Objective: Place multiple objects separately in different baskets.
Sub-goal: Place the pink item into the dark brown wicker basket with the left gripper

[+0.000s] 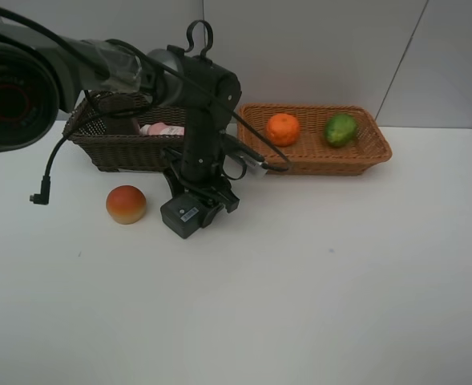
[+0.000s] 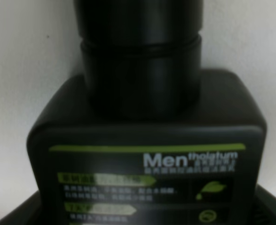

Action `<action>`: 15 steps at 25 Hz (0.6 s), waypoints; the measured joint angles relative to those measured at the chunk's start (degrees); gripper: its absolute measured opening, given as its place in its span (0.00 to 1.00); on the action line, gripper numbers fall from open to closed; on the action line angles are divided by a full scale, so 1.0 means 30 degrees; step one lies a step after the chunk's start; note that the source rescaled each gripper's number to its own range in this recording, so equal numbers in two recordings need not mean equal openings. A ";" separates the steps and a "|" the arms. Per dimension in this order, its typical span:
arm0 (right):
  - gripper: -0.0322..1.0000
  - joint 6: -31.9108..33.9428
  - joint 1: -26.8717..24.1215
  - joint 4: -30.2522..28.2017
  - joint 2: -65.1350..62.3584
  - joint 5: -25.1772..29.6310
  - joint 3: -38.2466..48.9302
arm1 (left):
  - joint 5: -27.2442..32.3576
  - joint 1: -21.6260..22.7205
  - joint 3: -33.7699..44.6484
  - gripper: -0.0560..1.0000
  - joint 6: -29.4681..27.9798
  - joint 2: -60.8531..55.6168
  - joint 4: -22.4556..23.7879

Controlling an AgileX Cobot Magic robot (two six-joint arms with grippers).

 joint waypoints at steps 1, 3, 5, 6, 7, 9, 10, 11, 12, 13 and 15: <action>0.80 0.0000 0.0000 0.0000 0.0000 0.0000 0.0000 | 0.0000 0.0000 0.0000 0.84 0.0000 0.0000 0.0000; 0.80 0.0000 0.0000 0.0000 0.0000 0.0000 0.0000 | 0.0000 0.0000 0.0000 0.84 0.0000 0.0000 -0.0017; 0.80 0.0000 0.0000 0.0000 0.0000 0.0000 0.0000 | 0.0000 0.0000 0.0000 0.84 0.0000 0.0000 -0.0017; 0.80 0.0000 0.0000 0.0000 0.0000 0.0000 0.0000 | 0.0000 0.0000 0.0000 0.84 0.0000 0.0000 -0.0017; 0.80 0.0000 0.0000 0.0000 0.0000 0.0000 0.0000 | 0.0000 0.0000 0.0000 0.84 0.0000 0.0000 -0.0017; 0.80 0.0000 0.0000 0.0000 0.0000 0.0000 0.0000 | 0.0000 0.0000 0.0000 0.84 0.0019 0.0000 -0.0017; 0.80 0.0000 0.0000 0.0000 0.0000 0.0000 0.0000 | 0.0000 0.0000 0.0000 0.84 0.0019 0.0000 -0.0017; 0.80 0.0000 0.0000 0.0000 0.0000 0.0000 0.0000 | 0.0000 0.0000 0.0000 0.84 0.0019 0.0000 -0.0017; 0.80 0.0000 0.0000 0.0000 0.0000 0.0000 0.0000 | 0.0000 0.0000 0.0000 0.84 0.0019 0.0000 -0.0017; 0.80 0.0000 0.0000 0.0000 0.0000 0.0000 0.0000 | 0.0000 0.0000 0.0000 0.84 0.0019 0.0000 -0.0017; 0.80 0.0000 0.0000 0.0000 0.0000 0.0000 0.0000 | 0.0000 -0.0063 0.0000 0.84 0.0019 0.0000 -0.0017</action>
